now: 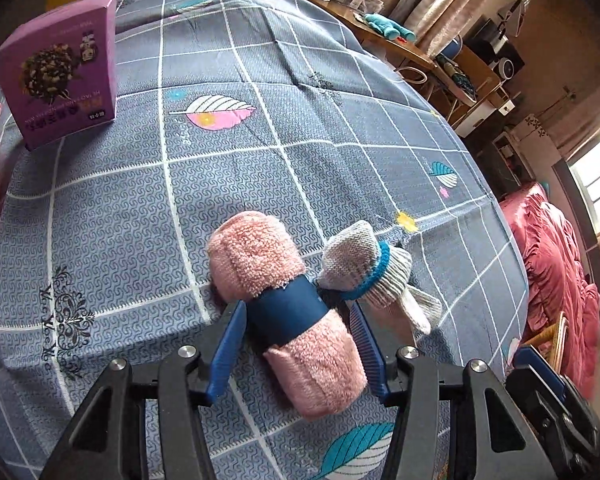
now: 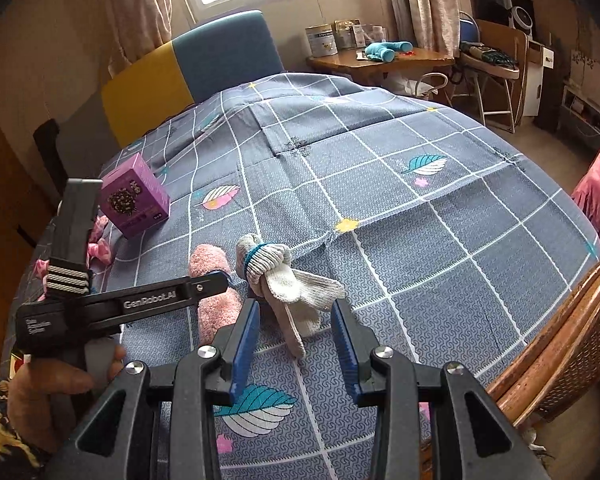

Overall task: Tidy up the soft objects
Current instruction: 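Grasp the pink towel roll by its blue band with the left gripper, then lift the pink towel roll with the left gripper while the right gripper grasps the grey knit sock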

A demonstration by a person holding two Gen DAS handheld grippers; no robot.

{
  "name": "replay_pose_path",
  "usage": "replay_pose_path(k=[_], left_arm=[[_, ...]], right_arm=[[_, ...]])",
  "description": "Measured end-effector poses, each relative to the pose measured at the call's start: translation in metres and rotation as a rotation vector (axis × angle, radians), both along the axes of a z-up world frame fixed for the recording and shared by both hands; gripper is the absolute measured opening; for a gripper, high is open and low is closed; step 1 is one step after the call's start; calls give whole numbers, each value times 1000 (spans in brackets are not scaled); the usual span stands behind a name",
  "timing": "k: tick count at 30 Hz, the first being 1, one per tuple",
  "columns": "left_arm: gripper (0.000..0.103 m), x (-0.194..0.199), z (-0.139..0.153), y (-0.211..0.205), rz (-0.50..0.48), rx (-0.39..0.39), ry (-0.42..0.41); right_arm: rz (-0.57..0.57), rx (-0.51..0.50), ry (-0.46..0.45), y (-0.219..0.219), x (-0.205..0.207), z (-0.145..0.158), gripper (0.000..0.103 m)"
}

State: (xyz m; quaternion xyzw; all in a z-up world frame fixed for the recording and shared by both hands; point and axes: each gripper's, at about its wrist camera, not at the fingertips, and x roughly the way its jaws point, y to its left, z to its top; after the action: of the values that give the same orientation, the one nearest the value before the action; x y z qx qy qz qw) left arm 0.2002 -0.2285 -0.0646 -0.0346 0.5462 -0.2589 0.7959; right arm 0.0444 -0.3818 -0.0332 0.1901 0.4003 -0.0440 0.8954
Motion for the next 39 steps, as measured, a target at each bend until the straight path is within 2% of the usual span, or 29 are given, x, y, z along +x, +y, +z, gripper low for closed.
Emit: replay_pose_path(k=[4, 5, 8, 12, 16, 23, 24, 27, 29, 35, 39], left_arm=[[54, 9, -12, -11, 21, 29, 13], [46, 9, -14, -13, 19, 43, 6], [41, 8, -21, -17, 8, 71, -11], [40, 2, -14, -2, -13, 32, -41], [40, -13, 6, 24, -56, 3, -88], [40, -43, 22, 107, -84, 4, -66], [40, -47, 21, 119, -82, 15, -63], [40, -56, 17, 152, -74, 51, -50], [40, -61, 15, 169, -73, 82, -54], [45, -59, -2, 186, -20, 101, -27], [50, -58, -6, 182, 20, 86, -35]], right_arm=[[-2, 27, -4, -3, -1, -2, 37], [-2, 28, -7, -3, -2, -2, 37], [6, 25, -12, -1, -3, -1, 37], [19, 11, -15, 1, -2, 0, 37], [44, -2, 13, 5, 1, -2, 37], [213, -29, 124, 26, 34, -2, 37], [238, -43, 143, 29, 42, -3, 42], [305, -119, 216, 37, 70, -10, 49], [344, -163, 285, 40, 90, -19, 49], [399, -268, 431, 49, 130, -48, 52], [388, -272, 503, 53, 140, -70, 50]])
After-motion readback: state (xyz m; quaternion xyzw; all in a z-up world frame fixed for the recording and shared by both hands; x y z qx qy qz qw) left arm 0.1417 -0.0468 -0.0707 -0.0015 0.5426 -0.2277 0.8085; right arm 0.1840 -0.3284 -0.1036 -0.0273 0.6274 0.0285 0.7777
